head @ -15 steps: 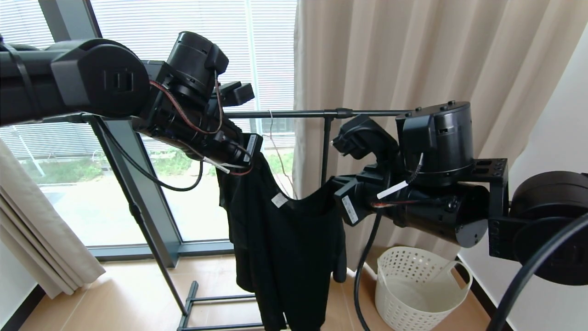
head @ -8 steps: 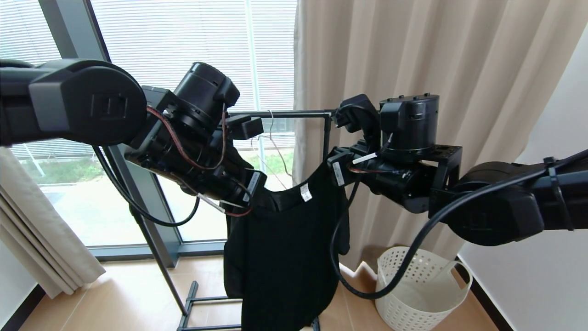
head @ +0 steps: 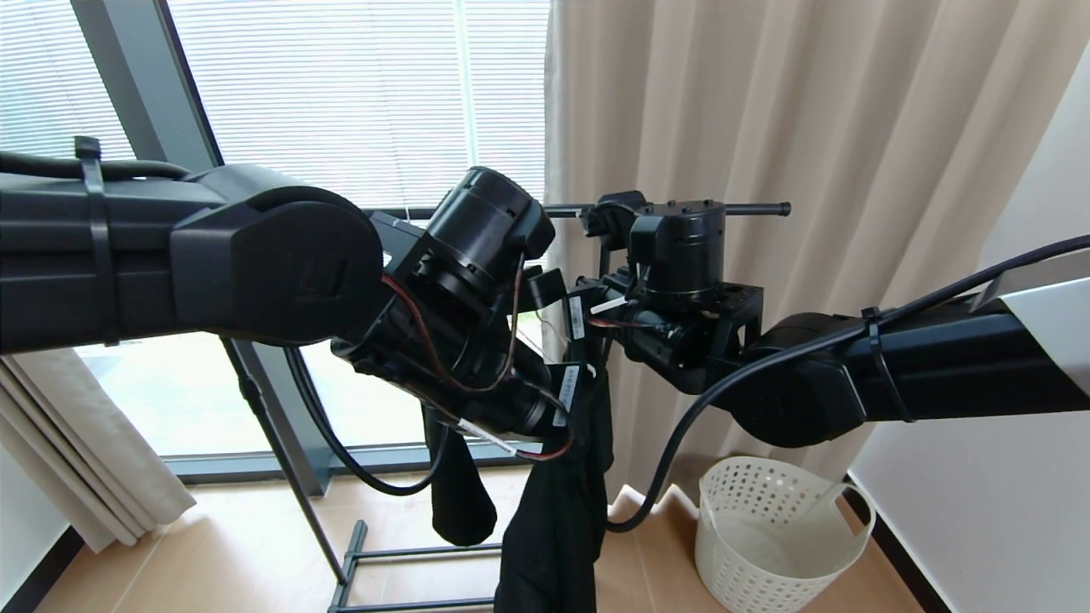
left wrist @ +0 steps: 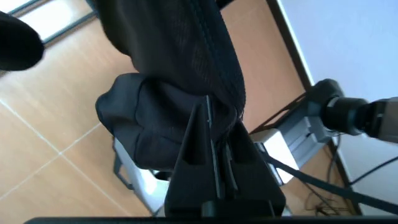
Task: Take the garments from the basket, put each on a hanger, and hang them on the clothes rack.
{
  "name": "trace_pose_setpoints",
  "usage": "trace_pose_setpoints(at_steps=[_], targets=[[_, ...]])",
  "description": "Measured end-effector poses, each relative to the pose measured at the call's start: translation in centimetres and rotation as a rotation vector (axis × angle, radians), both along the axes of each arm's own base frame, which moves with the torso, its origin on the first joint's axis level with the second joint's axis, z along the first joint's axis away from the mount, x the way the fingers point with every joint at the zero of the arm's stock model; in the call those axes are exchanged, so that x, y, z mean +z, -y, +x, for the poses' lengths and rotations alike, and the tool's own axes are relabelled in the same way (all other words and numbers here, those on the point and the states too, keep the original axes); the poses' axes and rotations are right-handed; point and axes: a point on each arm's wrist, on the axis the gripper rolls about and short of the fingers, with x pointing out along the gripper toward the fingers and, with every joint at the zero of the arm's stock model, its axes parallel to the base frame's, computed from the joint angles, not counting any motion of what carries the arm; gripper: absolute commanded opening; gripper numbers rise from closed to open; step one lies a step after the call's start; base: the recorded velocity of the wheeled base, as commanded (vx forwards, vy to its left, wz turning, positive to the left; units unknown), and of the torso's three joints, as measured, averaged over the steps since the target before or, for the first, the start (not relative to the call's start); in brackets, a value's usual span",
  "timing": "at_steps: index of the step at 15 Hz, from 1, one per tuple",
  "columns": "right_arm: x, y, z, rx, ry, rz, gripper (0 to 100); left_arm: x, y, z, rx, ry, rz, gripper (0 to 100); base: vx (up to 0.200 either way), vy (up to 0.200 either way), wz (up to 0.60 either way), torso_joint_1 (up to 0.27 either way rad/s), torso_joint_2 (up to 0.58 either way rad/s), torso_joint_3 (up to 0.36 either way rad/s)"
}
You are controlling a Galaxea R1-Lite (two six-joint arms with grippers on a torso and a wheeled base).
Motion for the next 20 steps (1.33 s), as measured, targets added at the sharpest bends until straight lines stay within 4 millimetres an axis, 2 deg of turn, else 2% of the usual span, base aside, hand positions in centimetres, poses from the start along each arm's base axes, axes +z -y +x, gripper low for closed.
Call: trace_pose_setpoints(at_steps=[2, 5, 8, 13, 16, 20], targets=[[-0.3, -0.4, -0.1, 0.011, -0.005, -0.003, 0, -0.2, 0.8, -0.2, 0.016, -0.029, -0.014, 0, 0.000, 0.000, 0.00, 0.000, 0.00, 0.000], [-0.4, -0.5, -0.1, 0.010, -0.006, -0.005, 0, -0.5, 0.6, -0.1, 0.031, -0.034, 0.006, 0, 0.000, 0.000, 0.00, 0.000, 0.00, 0.000], [0.1, 0.3, 0.2, -0.009, 0.001, -0.001, 0, -0.5, -1.2, 0.3, 0.106, -0.004, 0.047, 0, 0.000, 0.000, 0.00, 0.000, 0.00, 0.000], [1.5, 3.0, 0.0, -0.042, 0.033, -0.066, 0, 0.0, -5.1, 1.3, 0.222, 0.052, 0.096, 0, 0.000, 0.000, 0.00, 0.000, 0.00, 0.000], [1.7, 4.4, -1.5, -0.032, 0.035, -0.142, 0, -0.1, -5.3, 2.8, 0.269, 0.122, 0.087, 0, 0.000, 0.000, 0.00, 0.000, 0.00, 0.000], [2.0, 4.6, -4.6, 0.026, 0.039, -0.212, 0, 0.0, -4.5, 5.0, 0.291, 0.205, 0.102, 0, 0.000, 0.000, 0.00, 0.000, 0.00, 0.000]])
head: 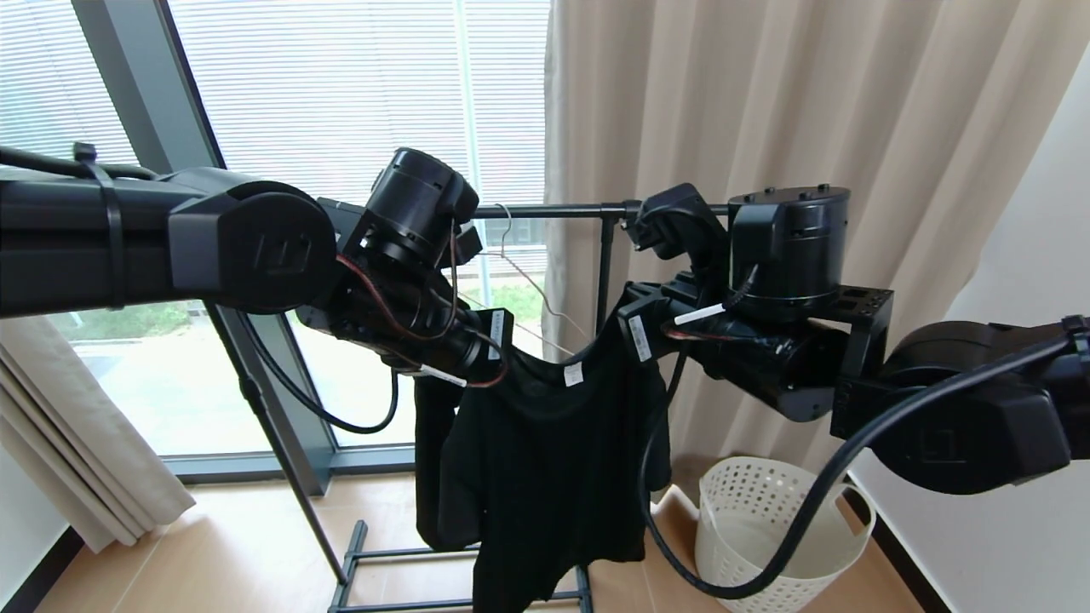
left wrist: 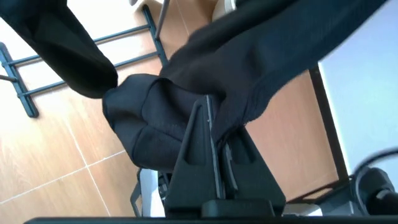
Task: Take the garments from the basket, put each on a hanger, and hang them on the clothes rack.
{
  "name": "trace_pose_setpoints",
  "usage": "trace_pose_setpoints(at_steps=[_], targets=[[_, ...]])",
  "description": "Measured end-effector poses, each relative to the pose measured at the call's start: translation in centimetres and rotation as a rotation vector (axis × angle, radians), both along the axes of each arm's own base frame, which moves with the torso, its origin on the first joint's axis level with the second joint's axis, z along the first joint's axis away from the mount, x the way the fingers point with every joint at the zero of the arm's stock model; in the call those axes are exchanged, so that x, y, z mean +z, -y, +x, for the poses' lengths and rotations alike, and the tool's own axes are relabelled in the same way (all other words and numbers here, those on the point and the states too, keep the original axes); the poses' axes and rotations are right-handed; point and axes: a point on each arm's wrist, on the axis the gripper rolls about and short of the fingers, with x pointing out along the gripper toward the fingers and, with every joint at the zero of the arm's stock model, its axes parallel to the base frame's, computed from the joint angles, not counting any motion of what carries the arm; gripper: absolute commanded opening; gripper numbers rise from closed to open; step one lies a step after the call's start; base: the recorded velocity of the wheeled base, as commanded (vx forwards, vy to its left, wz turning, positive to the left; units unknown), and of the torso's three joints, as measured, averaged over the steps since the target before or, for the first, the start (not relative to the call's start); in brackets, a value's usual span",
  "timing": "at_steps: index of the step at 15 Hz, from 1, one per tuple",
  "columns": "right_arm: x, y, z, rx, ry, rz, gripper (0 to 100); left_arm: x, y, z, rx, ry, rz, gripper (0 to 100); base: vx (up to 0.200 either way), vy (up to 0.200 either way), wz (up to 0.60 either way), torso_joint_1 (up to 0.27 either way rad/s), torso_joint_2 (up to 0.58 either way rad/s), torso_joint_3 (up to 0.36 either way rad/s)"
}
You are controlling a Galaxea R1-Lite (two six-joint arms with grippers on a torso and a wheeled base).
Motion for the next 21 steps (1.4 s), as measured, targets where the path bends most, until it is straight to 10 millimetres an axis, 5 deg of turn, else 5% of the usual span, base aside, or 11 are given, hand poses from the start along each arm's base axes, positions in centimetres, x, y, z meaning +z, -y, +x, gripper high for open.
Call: trace_pose_setpoints(at_steps=[7, 20, 21], targets=[[1.1, 0.7, -2.1, -0.043, 0.053, -0.075, 0, 0.6, 0.6, 2.4, 0.025, 0.062, -0.033, 0, 0.000, 0.000, 0.00, 0.000, 0.00, 0.000], [0.9, 0.9, -2.1, -0.050, 0.054, -0.104, 0, 0.2, 0.4, 2.1, 0.030, 0.048, -0.020, 0, 0.000, 0.000, 0.00, 0.000, 0.00, 0.000], [0.9, 0.9, -2.1, -0.052, 0.055, -0.103, 0, 0.1, 0.3, 2.0, 0.029, 0.045, -0.017, 100, 0.000, 0.000, 0.00, 0.000, 0.00, 0.000]])
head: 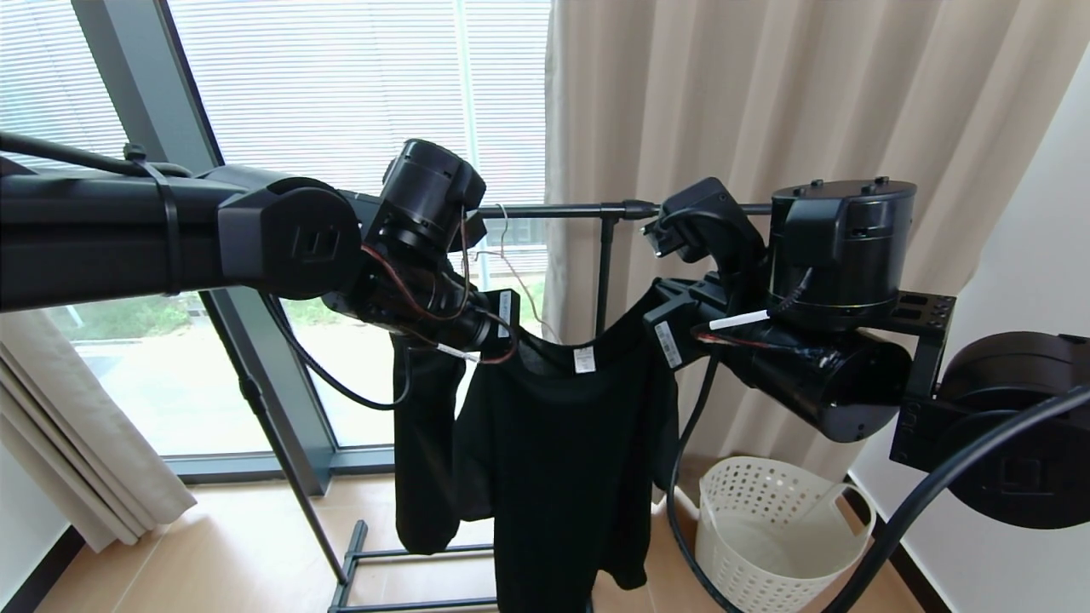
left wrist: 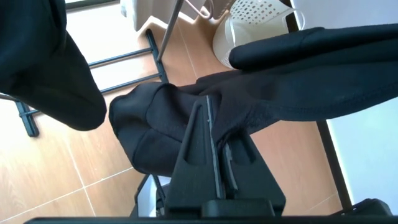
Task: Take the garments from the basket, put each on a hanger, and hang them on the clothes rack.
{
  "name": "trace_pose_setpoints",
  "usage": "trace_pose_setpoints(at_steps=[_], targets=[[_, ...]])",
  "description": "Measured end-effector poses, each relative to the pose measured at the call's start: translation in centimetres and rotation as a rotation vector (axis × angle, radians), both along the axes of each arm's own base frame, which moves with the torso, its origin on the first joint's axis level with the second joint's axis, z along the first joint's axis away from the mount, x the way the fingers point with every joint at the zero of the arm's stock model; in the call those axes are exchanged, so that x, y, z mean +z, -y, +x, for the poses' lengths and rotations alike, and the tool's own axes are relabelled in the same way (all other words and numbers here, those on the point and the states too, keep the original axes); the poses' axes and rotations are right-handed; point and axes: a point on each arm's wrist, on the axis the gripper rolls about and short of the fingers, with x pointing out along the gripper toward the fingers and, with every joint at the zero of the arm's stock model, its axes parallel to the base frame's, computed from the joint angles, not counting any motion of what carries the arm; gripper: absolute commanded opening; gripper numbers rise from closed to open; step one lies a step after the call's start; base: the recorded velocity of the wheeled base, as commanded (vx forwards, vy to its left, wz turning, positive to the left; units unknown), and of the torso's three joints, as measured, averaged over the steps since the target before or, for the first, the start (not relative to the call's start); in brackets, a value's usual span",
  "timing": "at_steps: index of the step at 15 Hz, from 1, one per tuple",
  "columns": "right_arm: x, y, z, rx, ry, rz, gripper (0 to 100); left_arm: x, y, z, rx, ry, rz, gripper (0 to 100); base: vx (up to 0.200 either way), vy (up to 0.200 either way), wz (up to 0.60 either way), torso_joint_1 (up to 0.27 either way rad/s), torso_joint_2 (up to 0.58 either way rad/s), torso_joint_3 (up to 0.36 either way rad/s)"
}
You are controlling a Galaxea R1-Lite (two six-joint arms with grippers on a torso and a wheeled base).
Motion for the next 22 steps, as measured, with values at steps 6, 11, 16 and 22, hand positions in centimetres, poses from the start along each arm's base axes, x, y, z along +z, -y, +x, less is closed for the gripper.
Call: trace_pose_setpoints(at_steps=[6, 11, 16, 22], targets=[[0.1, 0.4, 0.5, -0.019, 0.003, 0.001, 0, -0.1, -0.5, -1.2, -0.011, -0.014, 0.014, 100, 0.000, 0.000, 0.00, 0.000, 0.00, 0.000], [0.2, 0.9, 1.0, -0.038, 0.007, 0.004, 0, 0.0, -0.6, -1.2, -0.008, -0.011, 0.013, 100, 0.000, 0.000, 0.00, 0.000, 0.00, 0.000], [0.1, 0.8, 1.1, -0.039, 0.005, -0.003, 0, 0.2, -0.8, -0.6, 0.010, 0.034, 0.014, 100, 0.000, 0.000, 0.00, 0.000, 0.00, 0.000], [0.0, 0.9, 1.1, -0.038, 0.002, -0.007, 0, -0.1, -1.0, 1.9, 0.005, 0.157, 0.047, 100, 0.000, 0.000, 0.00, 0.000, 0.00, 0.000]])
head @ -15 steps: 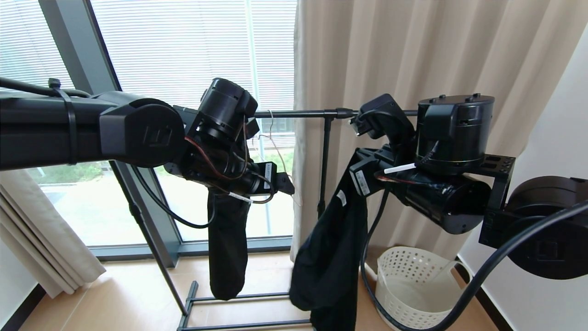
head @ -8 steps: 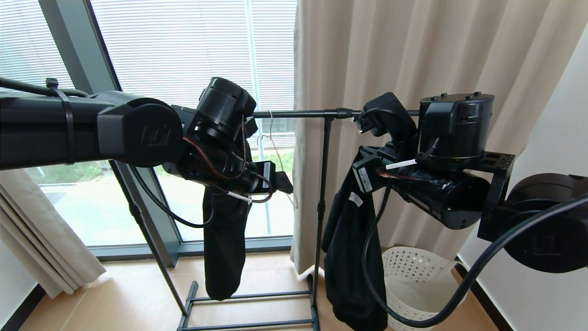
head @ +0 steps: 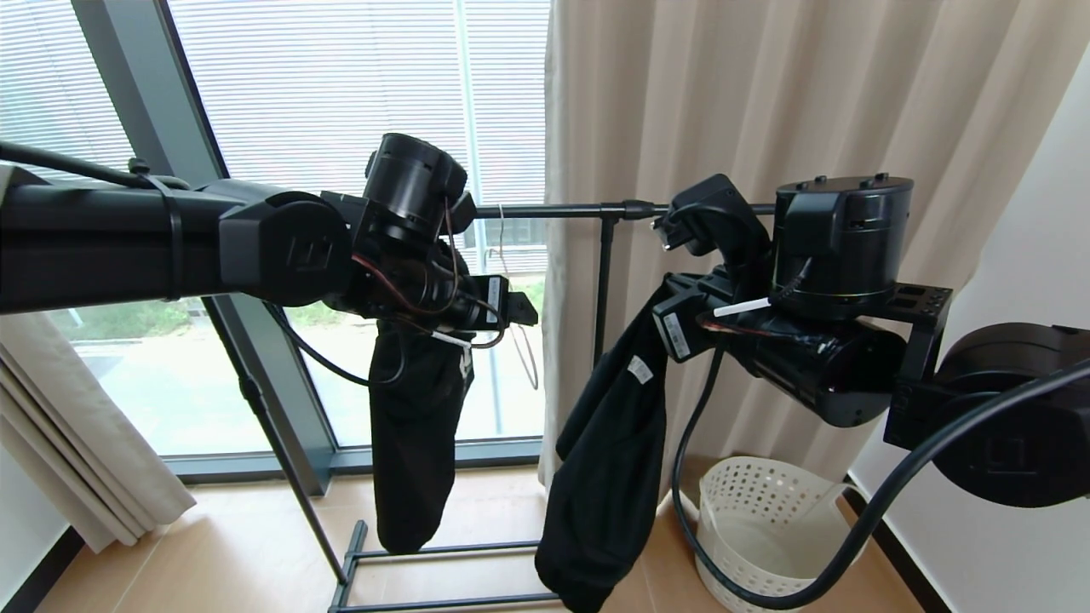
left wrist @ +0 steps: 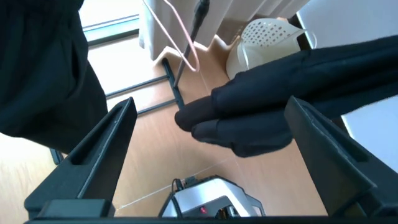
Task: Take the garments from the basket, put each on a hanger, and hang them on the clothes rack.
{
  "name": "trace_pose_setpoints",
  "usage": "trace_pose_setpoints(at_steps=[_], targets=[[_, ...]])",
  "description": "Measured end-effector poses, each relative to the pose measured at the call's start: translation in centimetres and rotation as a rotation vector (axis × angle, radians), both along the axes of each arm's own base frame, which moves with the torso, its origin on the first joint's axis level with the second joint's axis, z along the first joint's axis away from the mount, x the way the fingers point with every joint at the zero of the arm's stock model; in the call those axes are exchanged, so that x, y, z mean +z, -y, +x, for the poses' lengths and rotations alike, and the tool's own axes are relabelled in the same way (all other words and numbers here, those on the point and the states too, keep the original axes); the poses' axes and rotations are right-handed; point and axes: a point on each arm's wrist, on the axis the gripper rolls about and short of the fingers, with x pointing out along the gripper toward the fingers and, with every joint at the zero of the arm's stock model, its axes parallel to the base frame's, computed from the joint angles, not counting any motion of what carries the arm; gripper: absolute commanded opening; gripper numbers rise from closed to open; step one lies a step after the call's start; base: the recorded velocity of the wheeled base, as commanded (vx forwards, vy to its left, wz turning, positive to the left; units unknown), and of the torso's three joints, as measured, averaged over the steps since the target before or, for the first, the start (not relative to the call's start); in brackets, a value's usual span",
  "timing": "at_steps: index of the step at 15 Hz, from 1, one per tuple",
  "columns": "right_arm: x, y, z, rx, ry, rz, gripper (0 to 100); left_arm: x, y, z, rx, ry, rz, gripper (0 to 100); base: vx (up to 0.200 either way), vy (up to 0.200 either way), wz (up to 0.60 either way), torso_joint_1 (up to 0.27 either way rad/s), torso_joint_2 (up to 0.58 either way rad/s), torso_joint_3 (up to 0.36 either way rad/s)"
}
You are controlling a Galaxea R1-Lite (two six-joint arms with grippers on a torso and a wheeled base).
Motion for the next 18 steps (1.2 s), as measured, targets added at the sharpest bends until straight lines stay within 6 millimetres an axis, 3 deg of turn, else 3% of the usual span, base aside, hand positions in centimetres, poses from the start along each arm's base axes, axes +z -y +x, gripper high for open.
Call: trace_pose_setpoints(at_steps=[11, 18], targets=[[0.3, 0.2, -0.1, -0.001, 0.007, 0.004, 0, -2.7, 2.5, 6.3, 0.112, 0.078, 0.048, 100, 0.000, 0.000, 0.00, 0.000, 0.00, 0.000], [0.2, 0.1, -0.1, 0.003, 0.007, -0.007, 0, -5.4, 1.6, 9.7, 0.158, 0.131, 0.064, 100, 0.000, 0.000, 0.00, 0.000, 0.00, 0.000]])
